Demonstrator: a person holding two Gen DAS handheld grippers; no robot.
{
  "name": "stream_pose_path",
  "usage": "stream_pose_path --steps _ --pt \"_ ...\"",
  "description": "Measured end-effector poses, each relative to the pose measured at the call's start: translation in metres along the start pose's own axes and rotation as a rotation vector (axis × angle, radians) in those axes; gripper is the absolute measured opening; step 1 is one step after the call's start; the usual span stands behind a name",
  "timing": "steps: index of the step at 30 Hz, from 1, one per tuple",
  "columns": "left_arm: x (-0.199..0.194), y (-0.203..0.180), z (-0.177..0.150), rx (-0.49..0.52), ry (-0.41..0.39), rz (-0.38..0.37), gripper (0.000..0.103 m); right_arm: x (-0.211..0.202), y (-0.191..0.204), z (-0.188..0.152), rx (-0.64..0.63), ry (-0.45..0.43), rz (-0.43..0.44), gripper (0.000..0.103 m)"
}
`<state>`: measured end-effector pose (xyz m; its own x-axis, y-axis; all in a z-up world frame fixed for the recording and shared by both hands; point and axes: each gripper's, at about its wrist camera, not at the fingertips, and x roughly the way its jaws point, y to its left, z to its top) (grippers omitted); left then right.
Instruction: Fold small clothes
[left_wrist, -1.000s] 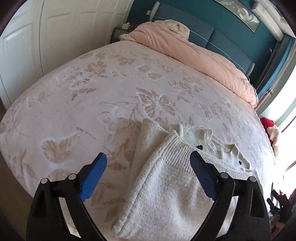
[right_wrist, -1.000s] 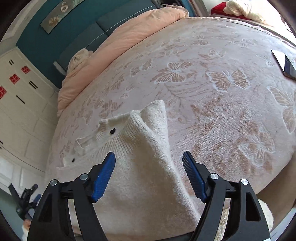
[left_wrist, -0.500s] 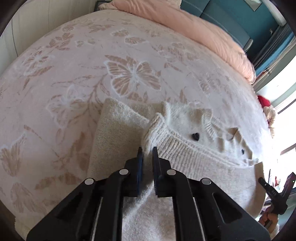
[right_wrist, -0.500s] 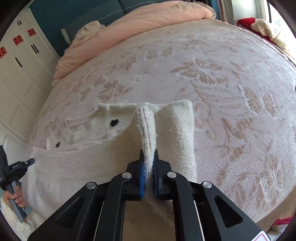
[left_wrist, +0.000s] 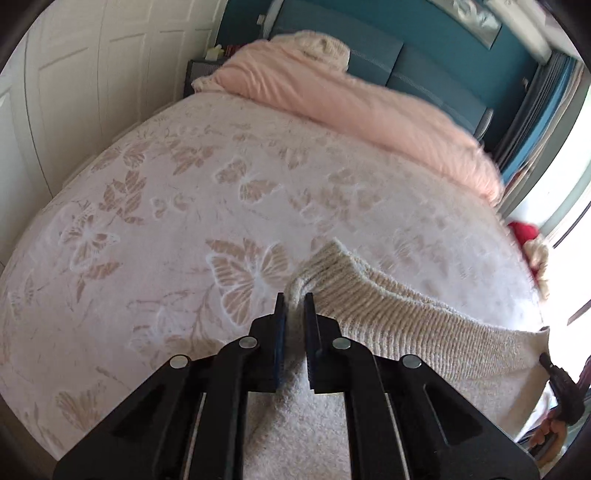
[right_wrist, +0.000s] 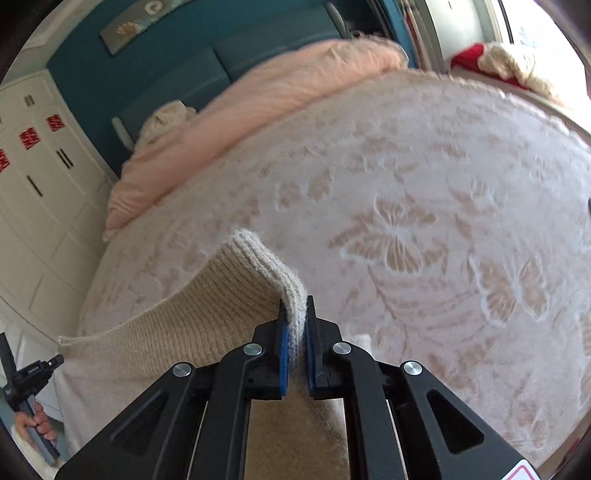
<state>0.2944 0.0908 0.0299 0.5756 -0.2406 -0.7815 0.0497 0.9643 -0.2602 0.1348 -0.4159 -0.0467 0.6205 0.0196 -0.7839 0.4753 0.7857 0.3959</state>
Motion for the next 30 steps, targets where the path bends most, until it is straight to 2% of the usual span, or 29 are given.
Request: stream_pose_path --steps 3,5,7,8,10,11,12,13,15,17,18,20,22,24,25,27,29,30 --pt "0.069 0.012 -0.033 -0.032 0.137 0.091 0.008 0.034 -0.014 -0.015 0.025 0.076 -0.027 0.007" --pt "0.087 0.02 -0.049 -0.044 0.158 0.114 0.008 0.03 -0.014 -0.014 0.032 0.08 -0.012 0.008" --pt "0.088 0.021 -0.055 -0.033 0.15 0.11 0.011 0.014 -0.008 -0.013 0.03 0.076 -0.027 0.017" --pt "0.084 0.02 -0.056 -0.024 0.144 0.107 0.013 0.0 -0.003 -0.016 0.012 0.053 -0.056 0.022" --pt "0.071 0.016 -0.054 -0.004 0.132 0.109 0.018 -0.031 0.017 -0.029 -0.061 -0.02 -0.078 0.04" --pt "0.059 0.012 -0.055 0.002 0.12 0.117 0.025 -0.043 0.031 -0.04 -0.097 -0.042 -0.063 0.042" --pt "0.046 0.01 -0.056 0.002 0.104 0.13 0.038 -0.051 0.047 -0.052 -0.138 -0.044 -0.031 0.042" --pt "0.03 0.006 -0.059 -0.004 0.08 0.134 0.042 -0.055 0.066 -0.067 -0.178 -0.027 0.013 0.042" --pt "-0.002 -0.008 -0.072 -0.01 0.034 0.087 0.044 -0.053 0.11 -0.103 -0.259 0.042 0.115 0.042" --pt "-0.024 -0.031 -0.094 -0.002 0.031 0.018 0.047 -0.041 0.155 -0.141 -0.358 0.137 0.216 0.037" --pt "-0.03 -0.045 -0.108 0.011 0.043 -0.011 0.049 -0.035 0.174 -0.158 -0.413 0.164 0.24 0.033" --pt "-0.029 -0.074 -0.137 0.079 0.09 -0.034 0.05 -0.024 0.196 -0.182 -0.486 0.206 0.251 0.031" --pt "-0.021 -0.089 -0.158 0.148 0.126 0.011 0.05 -0.015 0.19 -0.19 -0.498 0.232 0.219 0.026" --pt "-0.012 -0.083 -0.172 0.163 0.151 0.056 0.05 -0.016 0.158 -0.184 -0.437 0.224 0.18 0.018" --pt "-0.008 -0.074 -0.176 0.164 0.168 0.08 0.05 -0.021 0.132 -0.175 -0.373 0.213 0.167 0.009" --pt "-0.005 -0.047 -0.179 0.142 0.177 0.125 0.052 -0.035 0.08 -0.161 -0.254 0.183 0.115 0.0" --pt "-0.009 -0.022 -0.177 0.116 0.165 0.14 0.052 -0.051 0.027 -0.152 -0.187 0.136 -0.043 0.0" --pt "-0.01 -0.014 -0.177 0.117 0.164 0.152 0.051 -0.058 0.002 -0.15 -0.147 0.134 -0.051 0.0"
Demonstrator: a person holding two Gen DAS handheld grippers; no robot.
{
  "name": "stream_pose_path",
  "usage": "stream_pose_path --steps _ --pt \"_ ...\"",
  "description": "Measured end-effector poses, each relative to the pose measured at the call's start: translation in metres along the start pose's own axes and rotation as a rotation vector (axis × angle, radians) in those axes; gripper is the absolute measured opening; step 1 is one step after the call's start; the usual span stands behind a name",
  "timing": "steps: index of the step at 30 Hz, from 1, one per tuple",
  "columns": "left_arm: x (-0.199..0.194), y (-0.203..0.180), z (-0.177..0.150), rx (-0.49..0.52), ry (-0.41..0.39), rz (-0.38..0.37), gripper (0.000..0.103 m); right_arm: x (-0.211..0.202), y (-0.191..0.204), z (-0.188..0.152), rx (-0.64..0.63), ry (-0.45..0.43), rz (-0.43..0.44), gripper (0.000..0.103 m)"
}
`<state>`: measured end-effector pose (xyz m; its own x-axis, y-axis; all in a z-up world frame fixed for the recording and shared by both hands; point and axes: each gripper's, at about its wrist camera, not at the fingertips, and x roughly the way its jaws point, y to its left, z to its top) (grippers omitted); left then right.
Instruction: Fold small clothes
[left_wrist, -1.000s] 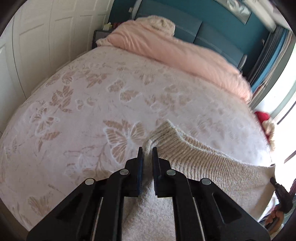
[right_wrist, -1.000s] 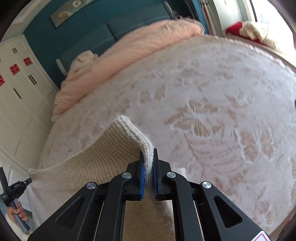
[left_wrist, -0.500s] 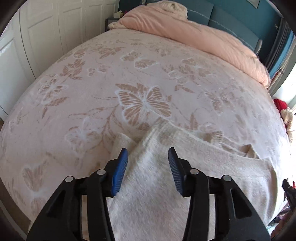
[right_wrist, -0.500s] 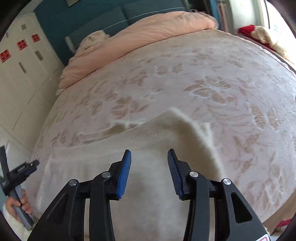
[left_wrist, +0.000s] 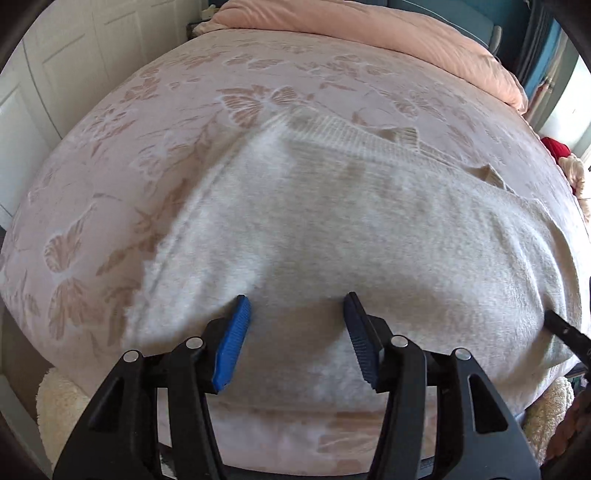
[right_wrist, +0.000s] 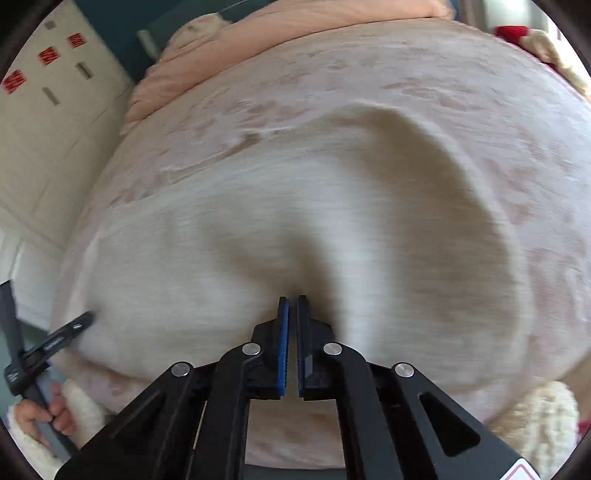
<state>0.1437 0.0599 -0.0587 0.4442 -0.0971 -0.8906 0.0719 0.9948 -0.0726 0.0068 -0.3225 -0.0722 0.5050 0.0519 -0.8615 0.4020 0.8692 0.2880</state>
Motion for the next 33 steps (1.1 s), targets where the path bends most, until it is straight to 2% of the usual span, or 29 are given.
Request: stream_pose_path --steps 1,3,6,7,9,11,12,13,14,16,18,20,21,22,24,27,28,29,30,31,32,33 --pt "-0.001 0.005 -0.002 0.001 -0.003 -0.004 0.051 -0.007 -0.02 -0.002 0.052 0.003 0.02 0.0" --pt "-0.003 0.007 -0.005 0.015 -0.011 -0.01 0.051 -0.024 -0.035 -0.006 0.085 -0.014 -0.01 0.0" --pt "-0.012 -0.004 -0.008 0.033 -0.016 0.018 0.05 -0.049 -0.027 -0.011 0.075 -0.071 -0.038 0.019" --pt "-0.017 -0.006 -0.008 0.02 -0.019 0.0 0.051 -0.054 -0.024 -0.01 0.079 -0.091 -0.018 0.029" --pt "-0.027 -0.009 -0.01 -0.006 -0.027 -0.044 0.058 -0.06 -0.022 -0.001 0.087 -0.121 -0.01 0.039" --pt "-0.034 -0.012 -0.01 -0.015 -0.034 -0.06 0.06 -0.06 -0.019 0.019 0.074 -0.144 -0.014 0.04" --pt "-0.036 -0.012 -0.008 -0.016 -0.041 -0.068 0.06 -0.058 -0.017 0.031 0.071 -0.153 -0.014 0.043" --pt "-0.037 -0.011 -0.003 -0.016 -0.049 -0.064 0.06 -0.054 -0.015 0.044 0.067 -0.152 -0.02 0.056" --pt "-0.037 -0.009 0.004 -0.021 -0.055 -0.056 0.06 -0.047 -0.01 0.059 0.053 -0.149 -0.025 0.061" --pt "-0.033 -0.002 0.023 -0.043 -0.061 -0.068 0.063 -0.031 0.001 0.085 0.01 -0.142 -0.054 0.062" --pt "-0.025 0.004 0.047 -0.057 -0.077 -0.041 0.064 -0.014 0.012 0.108 -0.024 -0.118 -0.088 0.064" --pt "-0.011 0.009 0.072 -0.061 -0.068 0.003 0.064 0.002 0.017 0.124 -0.027 -0.104 -0.096 0.068" --pt "-0.003 0.012 0.084 -0.068 -0.054 0.005 0.065 0.011 0.018 0.13 -0.017 -0.089 -0.097 0.074" --pt "0.005 0.017 0.094 -0.078 -0.038 -0.001 0.065 0.019 0.018 0.135 -0.004 -0.07 -0.1 0.075" --pt "0.024 0.028 0.109 -0.126 -0.007 -0.015 0.065 0.038 0.016 0.142 0.023 -0.027 -0.104 0.075" --pt "0.055 0.048 0.121 -0.246 0.065 -0.083 0.064 0.061 0.016 0.146 0.038 0.018 -0.117 0.075" --pt "0.062 0.05 0.123 -0.262 0.075 -0.097 0.064 0.068 0.02 0.145 0.025 0.038 -0.103 0.067" --pt "0.069 0.05 0.125 -0.253 0.084 -0.086 0.056 0.073 0.026 0.145 -0.009 0.056 -0.083 0.05" --pt "0.073 0.046 0.127 -0.22 0.089 -0.067 0.031 0.074 0.034 0.146 -0.049 0.06 -0.076 0.007" --pt "0.074 0.04 0.13 -0.178 0.09 -0.053 0.019 0.065 0.042 0.149 -0.078 0.008 -0.07 0.008" --pt "0.071 0.035 0.133 -0.144 0.073 -0.045 0.012 0.051 0.047 0.153 -0.096 -0.056 -0.045 0.007" --pt "0.065 0.032 0.137 -0.123 0.044 -0.044 0.01 0.038 0.047 0.157 -0.088 -0.111 -0.034 0.007"
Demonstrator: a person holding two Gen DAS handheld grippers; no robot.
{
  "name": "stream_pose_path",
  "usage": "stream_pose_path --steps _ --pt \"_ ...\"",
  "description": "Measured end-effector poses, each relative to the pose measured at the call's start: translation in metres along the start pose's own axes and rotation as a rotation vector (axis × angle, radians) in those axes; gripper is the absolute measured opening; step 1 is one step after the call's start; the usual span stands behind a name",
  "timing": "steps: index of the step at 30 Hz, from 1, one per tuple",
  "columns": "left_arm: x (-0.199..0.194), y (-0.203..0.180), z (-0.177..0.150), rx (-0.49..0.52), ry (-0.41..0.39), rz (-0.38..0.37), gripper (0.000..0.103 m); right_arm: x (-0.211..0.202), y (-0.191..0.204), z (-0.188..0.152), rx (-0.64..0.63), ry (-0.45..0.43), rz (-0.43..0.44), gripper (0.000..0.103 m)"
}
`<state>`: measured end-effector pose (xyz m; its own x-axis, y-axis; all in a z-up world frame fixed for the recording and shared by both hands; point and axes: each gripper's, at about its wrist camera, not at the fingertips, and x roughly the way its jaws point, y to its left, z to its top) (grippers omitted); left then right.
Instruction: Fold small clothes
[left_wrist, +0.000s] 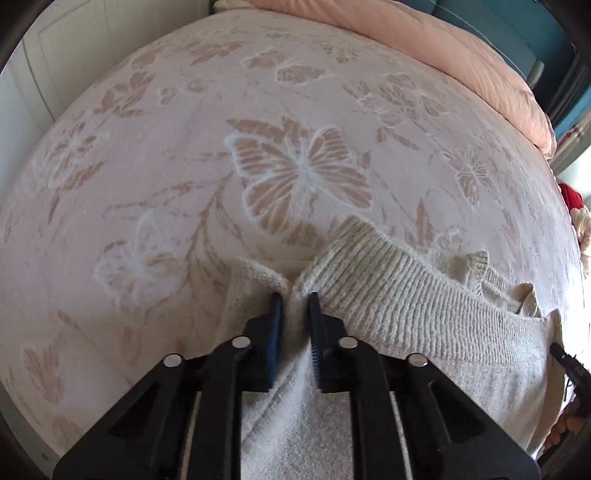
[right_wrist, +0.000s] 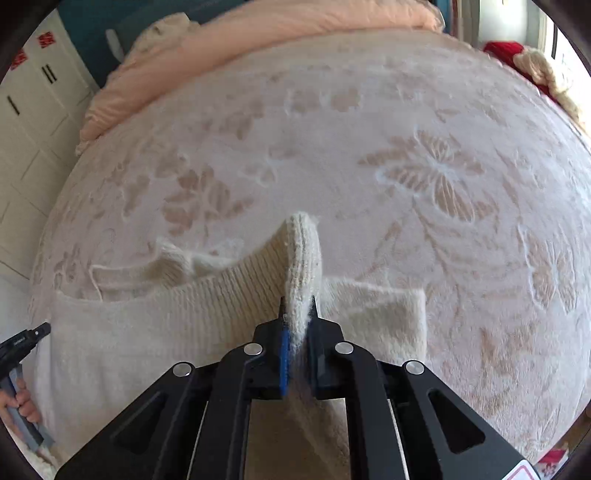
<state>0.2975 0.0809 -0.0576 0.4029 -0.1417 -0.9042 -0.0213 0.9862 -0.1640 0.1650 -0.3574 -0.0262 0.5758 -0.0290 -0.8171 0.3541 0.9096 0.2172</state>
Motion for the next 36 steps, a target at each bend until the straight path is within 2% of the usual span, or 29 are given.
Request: stream_pose_path --steps 2,4,5,6,7,8,10,11,13,16,17,18,20,21,23,24,26,28,30,31,32,33,36 --pt "-0.01 0.0 0.007 0.003 -0.036 -0.007 0.01 -0.006 -0.017 0.008 0.062 -0.053 -0.022 0.007" --pt "-0.004 0.006 0.014 -0.016 -0.029 0.004 0.01 0.026 -0.045 0.005 0.134 0.048 -0.08 0.007" --pt "0.005 0.007 0.015 -0.008 -0.017 0.039 0.007 0.044 -0.053 -0.001 0.148 0.118 -0.112 0.007" --pt "0.015 0.008 0.015 0.012 -0.015 0.111 0.0 0.055 -0.056 -0.007 0.147 0.167 -0.11 0.008" --pt "0.025 0.012 0.015 0.025 -0.005 0.162 0.0 0.05 -0.054 -0.008 0.141 0.14 -0.106 0.009" --pt "0.033 0.018 0.014 0.001 0.013 0.153 0.0 0.04 -0.05 -0.007 0.139 0.117 -0.099 0.012" --pt "0.021 0.024 0.016 -0.044 0.001 0.108 0.0 0.01 -0.036 -0.008 0.119 0.049 -0.111 0.022" --pt "0.01 0.023 0.016 -0.048 -0.01 0.084 0.001 -0.009 -0.027 -0.012 0.093 -0.001 -0.113 0.023" --pt "-0.022 0.017 0.01 -0.037 -0.068 0.047 0.001 -0.037 -0.004 -0.025 0.037 -0.051 -0.055 0.029" --pt "-0.073 -0.009 -0.016 0.025 -0.162 -0.009 0.005 -0.056 0.04 -0.063 -0.012 -0.029 0.1 0.028" --pt "-0.085 -0.021 -0.03 0.054 -0.17 -0.034 0.012 -0.054 0.057 -0.078 -0.045 -0.002 0.134 0.028" --pt "-0.092 -0.034 -0.044 0.079 -0.171 -0.054 0.025 -0.049 0.074 -0.095 -0.093 0.026 0.142 0.028" --pt "-0.092 -0.058 -0.075 0.137 -0.136 -0.079 0.043 -0.028 0.099 -0.127 -0.197 0.097 0.102 0.028" --pt "-0.084 -0.071 -0.092 0.174 -0.105 -0.076 0.045 -0.011 0.106 -0.143 -0.243 0.147 0.061 0.028" --pt "-0.06 -0.089 -0.123 0.238 -0.02 -0.026 0.045 -0.023 0.119 -0.151 -0.312 0.086 0.0 0.028" --pt "-0.049 -0.093 -0.135 0.256 0.016 0.003 0.045 -0.035 0.125 -0.149 -0.325 0.092 0.003 0.029" --pt "-0.054 -0.095 -0.149 0.263 -0.024 0.041 0.044 -0.063 0.128 -0.147 -0.303 0.048 0.076 0.029" --pt "-0.062 -0.094 -0.153 0.265 -0.013 0.029 0.043 -0.074 0.128 -0.157 -0.31 0.04 0.083 0.035" --pt "-0.067 -0.093 -0.157 0.251 -0.001 0.02 0.043 -0.057 0.121 -0.175 -0.328 0.097 0.035 0.039" --pt "-0.068 -0.092 -0.161 0.252 -0.003 0.027 0.043 -0.04 0.116 -0.186 -0.321 0.173 0.01 0.039" --pt "-0.068 -0.092 -0.164 0.255 -0.001 0.037 0.043 -0.037 0.111 -0.195 -0.287 0.195 0.021 0.039" --pt "-0.067 -0.091 -0.167 0.258 0.006 0.045 0.043 -0.047 0.106 -0.198 -0.237 0.159 0.053 0.039" --pt "-0.073 -0.086 -0.176 0.259 0.009 0.049 0.043 -0.067 0.092 -0.199 -0.152 0.149 0.127 0.04"
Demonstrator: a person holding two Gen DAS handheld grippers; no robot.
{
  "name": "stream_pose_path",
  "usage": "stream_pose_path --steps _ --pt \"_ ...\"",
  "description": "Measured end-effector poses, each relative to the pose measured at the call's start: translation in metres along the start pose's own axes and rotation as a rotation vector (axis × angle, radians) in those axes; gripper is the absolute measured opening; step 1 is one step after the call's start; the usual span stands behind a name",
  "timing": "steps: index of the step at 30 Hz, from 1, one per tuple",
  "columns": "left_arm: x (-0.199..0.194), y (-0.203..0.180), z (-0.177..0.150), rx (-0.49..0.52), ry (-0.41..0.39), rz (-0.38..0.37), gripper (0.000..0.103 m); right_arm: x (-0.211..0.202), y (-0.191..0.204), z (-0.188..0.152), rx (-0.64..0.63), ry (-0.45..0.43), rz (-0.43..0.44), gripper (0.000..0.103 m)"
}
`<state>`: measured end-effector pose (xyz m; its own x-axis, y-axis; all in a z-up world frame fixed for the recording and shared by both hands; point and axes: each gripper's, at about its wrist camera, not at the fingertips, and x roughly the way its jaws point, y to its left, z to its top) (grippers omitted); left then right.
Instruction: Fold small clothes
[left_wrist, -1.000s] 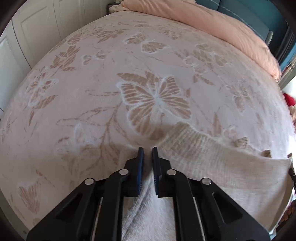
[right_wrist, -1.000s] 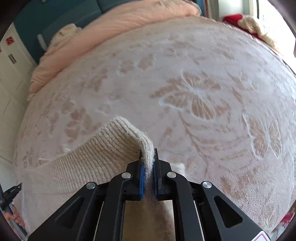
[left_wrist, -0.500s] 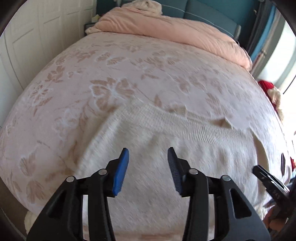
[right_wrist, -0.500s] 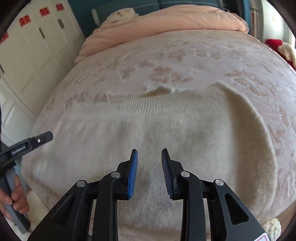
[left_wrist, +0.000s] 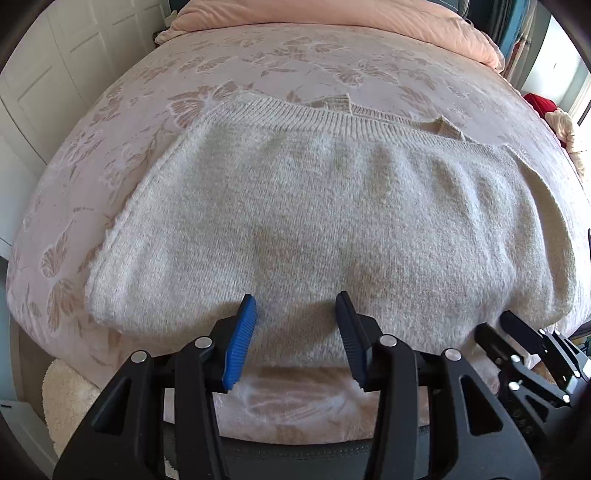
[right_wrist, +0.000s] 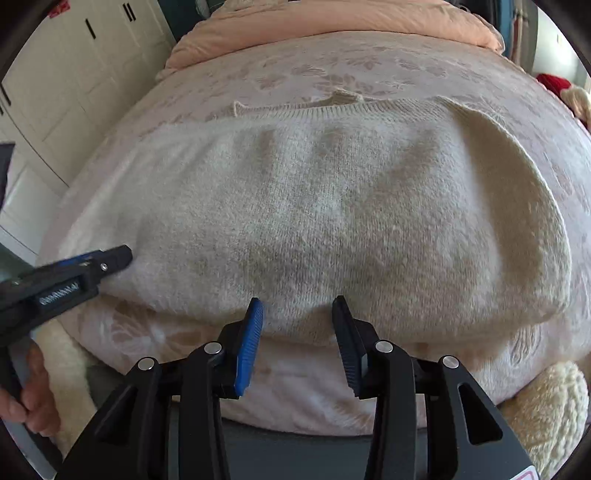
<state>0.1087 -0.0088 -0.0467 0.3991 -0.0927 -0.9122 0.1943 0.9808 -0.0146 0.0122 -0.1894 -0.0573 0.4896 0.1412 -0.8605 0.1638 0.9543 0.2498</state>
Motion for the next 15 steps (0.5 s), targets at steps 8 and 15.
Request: stream_pose_path --steps 8,15 --pt "-0.015 0.048 -0.026 -0.178 -0.018 -0.066 0.06 -0.028 -0.085 -0.016 0.34 -0.068 0.035 0.057" --pt "0.005 0.154 -0.043 -0.719 -0.065 -0.193 0.086 -0.017 -0.169 -0.01 0.632 -0.079 0.04 0.067"
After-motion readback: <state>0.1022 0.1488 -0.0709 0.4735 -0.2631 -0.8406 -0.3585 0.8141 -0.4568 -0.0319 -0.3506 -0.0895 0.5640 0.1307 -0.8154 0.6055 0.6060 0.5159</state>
